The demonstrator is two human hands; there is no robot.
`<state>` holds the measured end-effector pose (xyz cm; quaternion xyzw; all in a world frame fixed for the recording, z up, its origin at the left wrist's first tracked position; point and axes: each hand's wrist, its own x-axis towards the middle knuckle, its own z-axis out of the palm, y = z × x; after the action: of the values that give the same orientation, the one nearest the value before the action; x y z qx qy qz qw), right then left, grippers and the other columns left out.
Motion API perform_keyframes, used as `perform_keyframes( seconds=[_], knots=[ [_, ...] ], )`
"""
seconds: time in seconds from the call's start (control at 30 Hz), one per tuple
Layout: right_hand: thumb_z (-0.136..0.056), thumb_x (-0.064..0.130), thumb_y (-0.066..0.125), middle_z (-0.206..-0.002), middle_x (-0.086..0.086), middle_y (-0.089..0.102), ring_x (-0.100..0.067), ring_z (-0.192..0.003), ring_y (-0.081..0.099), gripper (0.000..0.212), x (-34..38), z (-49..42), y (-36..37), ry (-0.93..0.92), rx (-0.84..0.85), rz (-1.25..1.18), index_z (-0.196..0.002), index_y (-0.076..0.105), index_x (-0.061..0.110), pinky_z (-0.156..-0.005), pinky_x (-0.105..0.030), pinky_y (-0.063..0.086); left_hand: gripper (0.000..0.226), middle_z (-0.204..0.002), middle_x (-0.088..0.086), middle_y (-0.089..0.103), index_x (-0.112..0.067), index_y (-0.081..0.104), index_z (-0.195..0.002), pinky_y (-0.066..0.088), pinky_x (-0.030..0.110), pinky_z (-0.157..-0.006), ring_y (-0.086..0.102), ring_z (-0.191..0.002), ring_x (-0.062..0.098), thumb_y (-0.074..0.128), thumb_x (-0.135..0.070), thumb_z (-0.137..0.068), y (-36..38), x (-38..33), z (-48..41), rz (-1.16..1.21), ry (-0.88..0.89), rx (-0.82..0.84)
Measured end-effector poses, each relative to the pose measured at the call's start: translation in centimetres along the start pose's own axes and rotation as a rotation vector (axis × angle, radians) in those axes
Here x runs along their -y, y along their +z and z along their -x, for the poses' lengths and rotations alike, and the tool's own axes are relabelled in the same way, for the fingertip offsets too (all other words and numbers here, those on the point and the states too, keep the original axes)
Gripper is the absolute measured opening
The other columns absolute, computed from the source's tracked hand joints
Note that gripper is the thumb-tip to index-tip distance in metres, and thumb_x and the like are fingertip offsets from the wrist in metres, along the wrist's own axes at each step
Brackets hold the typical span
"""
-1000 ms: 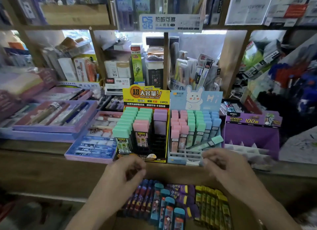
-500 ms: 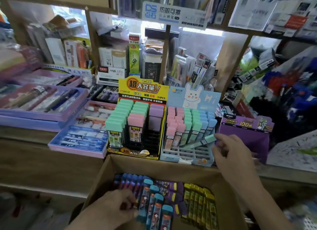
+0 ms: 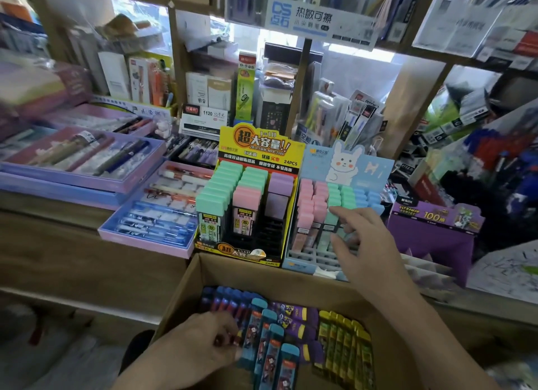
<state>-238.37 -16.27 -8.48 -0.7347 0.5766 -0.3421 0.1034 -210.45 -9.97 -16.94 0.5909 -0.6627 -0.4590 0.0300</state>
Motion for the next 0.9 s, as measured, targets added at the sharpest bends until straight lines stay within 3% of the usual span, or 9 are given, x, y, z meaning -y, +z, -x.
perform_keyframes(
  seconds=[0.07,0.23,0.33,0.47,0.53,0.6,0.73,0.9],
  knots=[
    [-0.095,0.009,0.067,-0.104,0.017,0.048,-0.006,-0.088,0.055,0.048,0.0,0.3,-0.2,0.022,0.002,-0.033,-0.141,0.059,0.023,-0.085,-0.027,0.053,0.025,-0.108,-0.025,0.06,-0.049,0.061,-0.104,0.041,0.018,-0.085,0.056,-0.1,-0.005,0.068,-0.059,-0.082,0.2,0.1,0.1,0.0,0.006,-0.006],
    [-0.095,0.006,0.067,-0.108,0.014,0.055,0.0,-0.091,0.06,0.049,-0.3,1.0,-0.9,0.06,-0.015,-0.079,-0.141,0.059,0.021,-0.078,-0.004,0.048,0.027,-0.111,-0.025,0.058,-0.049,0.058,-0.107,0.04,0.017,-0.08,0.055,-0.1,-0.004,0.068,-0.057,-0.083,0.5,0.3,0.1,-0.004,0.002,0.003],
    [-0.095,0.005,0.067,-0.108,0.01,0.058,0.002,-0.091,0.061,0.047,-0.1,1.3,-1.5,0.08,-0.007,-0.099,-0.139,0.06,0.019,-0.077,-0.004,0.048,0.026,-0.111,-0.024,0.06,-0.051,0.058,-0.105,0.042,0.019,-0.083,0.056,-0.1,-0.004,0.069,-0.056,-0.082,0.7,0.4,0.0,-0.018,0.005,0.009],
    [-0.095,0.012,0.067,-0.097,0.014,0.066,-0.002,-0.091,0.065,0.032,0.9,3.6,-1.9,0.121,-0.022,-0.215,-0.119,0.065,0.033,-0.078,-0.014,0.056,0.026,-0.111,-0.023,0.059,-0.05,0.058,-0.105,0.043,0.022,-0.085,0.055,-0.102,-0.002,0.069,-0.054,-0.083,1.2,0.4,-0.1,-0.039,0.001,-0.01],
    [-0.096,0.019,0.067,-0.095,0.017,0.069,-0.001,-0.089,0.068,0.027,1.5,5.7,-1.0,0.247,0.144,-0.245,-0.106,0.064,0.044,-0.076,-0.019,0.059,0.026,-0.111,-0.023,0.058,-0.05,0.057,-0.106,0.043,0.022,-0.087,0.054,-0.102,-0.003,0.069,-0.051,-0.083,1.5,0.3,-0.1,-0.044,0.008,-0.026],
    [-0.097,0.029,0.067,-0.095,0.017,0.071,0.0,-0.089,0.069,0.019,1.9,8.0,0.7,0.453,0.431,-0.204,-0.099,0.063,0.047,-0.082,-0.026,0.061,0.027,-0.109,-0.023,0.056,-0.047,0.058,-0.109,0.042,0.019,-0.084,0.053,-0.1,-0.004,0.069,-0.048,-0.085,1.9,0.0,-0.1,-0.051,0.023,-0.053],
    [-0.094,0.034,0.07,-0.104,0.014,0.07,-0.004,-0.095,0.066,0.009,1.6,11.6,4.3,0.691,0.77,-0.151,-0.102,0.074,0.032,-0.091,-0.029,0.058,0.025,-0.1,-0.027,0.053,-0.045,0.057,-0.108,0.035,0.01,-0.073,0.05,-0.094,-0.01,0.067,-0.047,-0.086,2.6,-0.6,-0.1,-0.089,0.059,-0.118],
    [-0.09,0.03,0.074,-0.104,0.018,0.071,-0.003,-0.098,0.064,0.011,1.3,12.9,5.9,0.873,0.866,-0.271,-0.1,0.074,0.036,-0.091,-0.029,0.055,0.057,-0.127,-0.03,0.037,-0.055,0.04,-0.135,0.034,0.024,-0.109,0.039,-0.127,-0.001,0.068,-0.045,-0.086,3.2,-0.8,0.0,-0.101,0.059,-0.059]
  ],
)
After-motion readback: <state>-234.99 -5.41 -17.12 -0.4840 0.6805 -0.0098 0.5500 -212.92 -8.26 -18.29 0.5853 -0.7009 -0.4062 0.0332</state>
